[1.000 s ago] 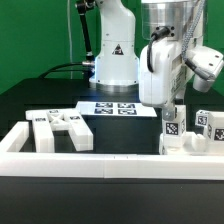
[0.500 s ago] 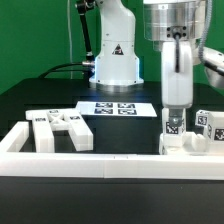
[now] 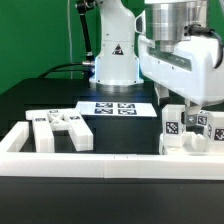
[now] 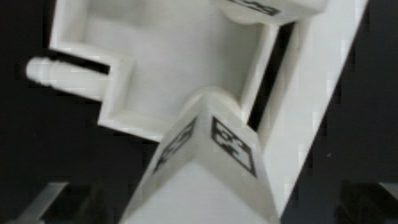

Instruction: Assemble chair

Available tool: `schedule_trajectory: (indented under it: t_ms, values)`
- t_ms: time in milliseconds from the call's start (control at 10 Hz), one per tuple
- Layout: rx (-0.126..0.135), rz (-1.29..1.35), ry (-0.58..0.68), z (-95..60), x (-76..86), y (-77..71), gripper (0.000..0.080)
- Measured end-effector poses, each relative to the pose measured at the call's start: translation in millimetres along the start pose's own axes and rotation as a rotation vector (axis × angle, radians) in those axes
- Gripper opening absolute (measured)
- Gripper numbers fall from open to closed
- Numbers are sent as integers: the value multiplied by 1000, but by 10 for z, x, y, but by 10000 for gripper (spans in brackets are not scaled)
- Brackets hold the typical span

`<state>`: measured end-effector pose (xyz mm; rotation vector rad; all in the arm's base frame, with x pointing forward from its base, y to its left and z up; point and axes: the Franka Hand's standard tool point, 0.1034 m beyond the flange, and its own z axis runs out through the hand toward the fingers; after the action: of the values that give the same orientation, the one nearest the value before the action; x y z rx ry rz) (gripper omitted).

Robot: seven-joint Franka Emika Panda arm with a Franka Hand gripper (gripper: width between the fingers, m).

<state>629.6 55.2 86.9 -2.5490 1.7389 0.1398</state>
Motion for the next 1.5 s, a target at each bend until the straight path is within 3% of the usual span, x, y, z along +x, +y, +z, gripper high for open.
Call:
schedule_trajectory:
  t_ms: [600,1100,1500]
  values:
    - [-1,-338,0,2,11,4,649]
    - [83,-414,75,11,-9,22,649]
    - [83,-433,82,39,-54,57,649]
